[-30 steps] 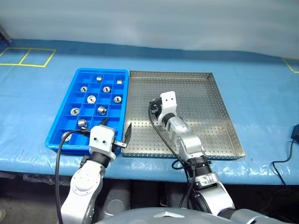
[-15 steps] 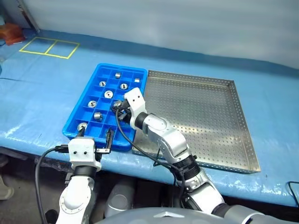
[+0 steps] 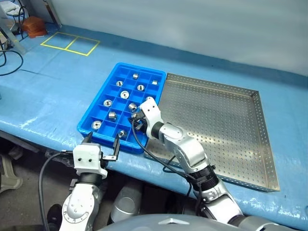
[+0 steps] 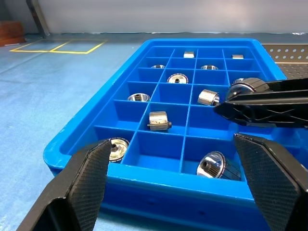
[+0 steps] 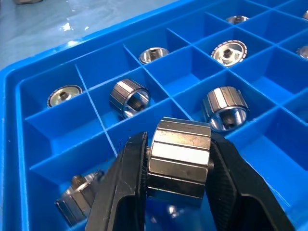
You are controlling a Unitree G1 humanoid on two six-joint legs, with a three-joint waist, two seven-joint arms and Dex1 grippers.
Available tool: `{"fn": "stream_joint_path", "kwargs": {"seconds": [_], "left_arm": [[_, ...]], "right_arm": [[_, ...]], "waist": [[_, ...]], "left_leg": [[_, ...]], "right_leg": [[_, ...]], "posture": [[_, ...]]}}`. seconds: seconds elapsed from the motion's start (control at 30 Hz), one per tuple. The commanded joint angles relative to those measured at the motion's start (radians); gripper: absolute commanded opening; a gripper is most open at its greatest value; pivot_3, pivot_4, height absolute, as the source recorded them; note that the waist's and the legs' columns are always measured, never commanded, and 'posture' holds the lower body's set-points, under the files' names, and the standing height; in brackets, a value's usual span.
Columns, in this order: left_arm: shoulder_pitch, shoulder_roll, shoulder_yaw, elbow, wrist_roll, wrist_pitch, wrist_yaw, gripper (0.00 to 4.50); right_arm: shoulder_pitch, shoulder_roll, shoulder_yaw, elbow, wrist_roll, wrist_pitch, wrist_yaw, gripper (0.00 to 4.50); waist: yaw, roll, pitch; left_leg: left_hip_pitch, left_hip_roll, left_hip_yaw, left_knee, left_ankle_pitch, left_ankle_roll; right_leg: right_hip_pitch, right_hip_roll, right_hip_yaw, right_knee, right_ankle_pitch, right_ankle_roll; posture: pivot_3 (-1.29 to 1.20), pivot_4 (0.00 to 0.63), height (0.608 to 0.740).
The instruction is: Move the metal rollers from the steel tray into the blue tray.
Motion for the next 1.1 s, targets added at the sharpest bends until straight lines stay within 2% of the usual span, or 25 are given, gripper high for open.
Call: {"fn": "stream_joint_path", "kwargs": {"seconds": [0.03,0.13,0.3,0.33,0.57,0.7,0.83,0.97,1.1], "left_arm": [[-0.02,0.006,-0.011,0.001,-0.014,-0.021,-0.021,4.43],[-0.038,0.012,-0.01,0.009,-0.02,-0.015,-0.037,4.43],[-0.092,0.049,-0.008,0.017,-0.034,0.009,-0.087,4.43],[-0.111,0.061,-0.003,0.018,-0.041,0.021,-0.101,4.43],[-0.316,0.143,0.081,0.062,-0.097,0.128,-0.169,4.43],[-0.454,0.19,0.106,0.143,-0.12,0.16,-0.216,4.43],[-0.562,0.204,0.102,0.222,-0.155,0.197,-0.257,4.43],[-0.629,0.215,0.079,0.305,-0.147,0.195,-0.288,4.43],[-0.649,0.225,0.054,0.329,-0.131,0.224,-0.29,4.43]], "right_arm": [[0.017,-0.021,-0.009,-0.091,0.002,0.037,-0.006,1.64],[0.026,-0.037,-0.013,-0.13,0.005,0.067,-0.007,2.55],[0.035,-0.055,-0.029,-0.192,0.008,0.105,-0.02,4.34],[0.037,-0.063,-0.036,-0.21,0.012,0.11,-0.02,4.49],[0.077,-0.108,-0.137,-0.311,0.009,0.111,-0.063,4.49],[0.14,-0.127,-0.216,-0.363,0.01,0.085,-0.093,4.49],[0.206,-0.161,-0.257,-0.411,0.011,0.06,-0.099,4.49],[0.275,-0.197,-0.279,-0.459,0.021,0.052,-0.088,4.49],[0.334,-0.238,-0.28,-0.513,0.038,0.067,-0.06,4.49]], "waist": [[0.001,0.0,0.0],[0.001,0.0,0.0],[-0.006,0.0,0.0],[-0.013,0.0,0.0],[-0.08,0.001,0.0],[-0.152,0.001,-0.001],[-0.245,0.001,0.0],[-0.31,0.001,0.0],[-0.336,0.001,0.0]], "left_leg": [[0.0,0.0,0.0,0.0,0.0,0.0],[0.0,0.0,-0.001,0.0,0.0,0.0],[0.0,0.0,-0.001,0.0,0.0,0.0],[0.0,0.0,-0.001,0.001,0.0,0.0],[0.0,-0.001,-0.002,0.003,0.0,0.0],[0.0,-0.002,-0.004,0.003,0.0,0.0],[0.001,-0.002,-0.004,0.003,0.001,0.0],[0.005,-0.003,-0.003,0.002,0.001,0.0],[0.007,-0.002,-0.002,0.001,0.001,0.0]], "right_leg": [[0.0,0.0,-0.001,0.0,0.0,-0.001],[0.0,0.0,-0.003,0.0,-0.001,-0.001],[0.001,0.0,-0.004,0.0,-0.001,-0.002],[0.001,0.0,-0.004,0.0,-0.001,-0.002],[0.003,0.0,-0.004,0.001,-0.001,-0.002],[0.004,0.0,-0.004,0.001,0.0,-0.001],[0.005,0.0,-0.002,0.001,0.003,0.004],[0.006,0.001,0.002,0.002,0.003,0.004],[0.006,0.004,0.007,0.004,0.003,0.004]], "posture": [[0.45,0.15,0.74],[0.42,0.15,0.74],[0.36,0.15,0.74],[0.34,0.15,0.74],[0.21,0.15,0.74],[0.12,0.15,0.74],[0.07,0.15,0.74],[0.04,0.15,0.74],[0.03,0.15,0.74]]}}
